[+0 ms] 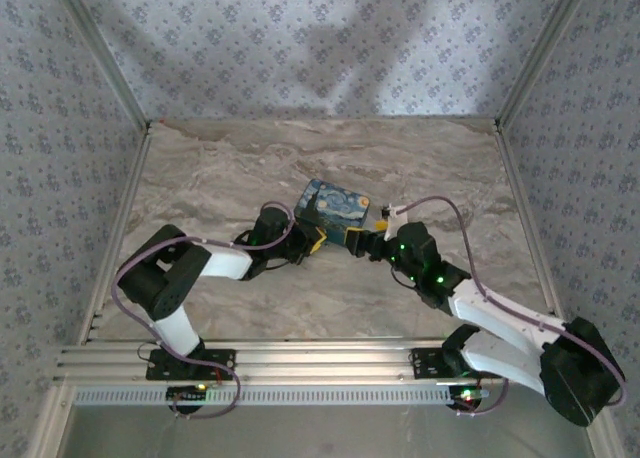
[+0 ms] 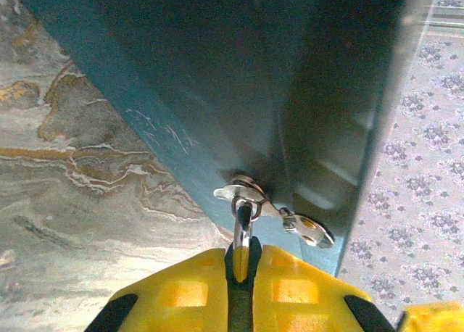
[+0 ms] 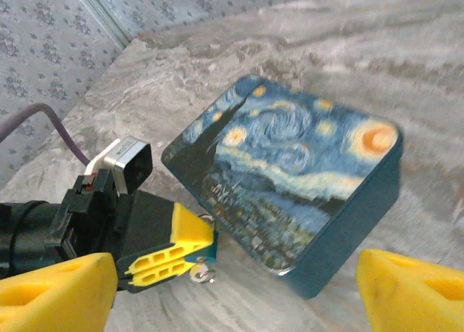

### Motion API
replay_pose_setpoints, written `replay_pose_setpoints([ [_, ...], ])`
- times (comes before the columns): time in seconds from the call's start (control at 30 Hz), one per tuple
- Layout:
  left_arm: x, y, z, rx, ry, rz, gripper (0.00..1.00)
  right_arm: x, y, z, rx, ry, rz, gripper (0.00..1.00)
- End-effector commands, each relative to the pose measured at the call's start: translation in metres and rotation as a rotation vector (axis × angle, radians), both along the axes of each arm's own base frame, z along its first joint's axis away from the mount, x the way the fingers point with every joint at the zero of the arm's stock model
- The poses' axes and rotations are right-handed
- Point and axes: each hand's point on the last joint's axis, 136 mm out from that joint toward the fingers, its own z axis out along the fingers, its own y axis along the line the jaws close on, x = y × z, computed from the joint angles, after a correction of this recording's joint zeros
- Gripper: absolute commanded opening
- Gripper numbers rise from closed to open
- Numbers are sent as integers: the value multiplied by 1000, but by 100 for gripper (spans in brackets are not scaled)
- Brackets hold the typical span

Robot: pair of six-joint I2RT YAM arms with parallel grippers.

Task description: Unlock a padlock with a key

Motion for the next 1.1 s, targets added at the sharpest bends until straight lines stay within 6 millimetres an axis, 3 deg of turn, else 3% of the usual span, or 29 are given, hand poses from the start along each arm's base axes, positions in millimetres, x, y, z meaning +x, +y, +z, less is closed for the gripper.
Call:
replay_pose_setpoints([
  [0.0,4,-4,17,-8,-21,3,0,3,-6,21,-208,-171,57,93],
  [0.1,3,-5,18,-7,-17,-1,0,-4,6,31,-303,-299,183,100],
  [0.2,3,-5,20,-9,-16,-1,0,-15,19,28,-438,-419,298,100],
  [0.5,3,-6,23,-19,-14,1,0,-32,46,-10,-814,-610,501,100],
  [0.83,2,-6,25,-28,-12,3,0,-26,70,-44,-930,-602,556,100],
  [1.07,2,-8,27,-40,-7,4,0,-20,83,-62,-919,-567,555,83],
])
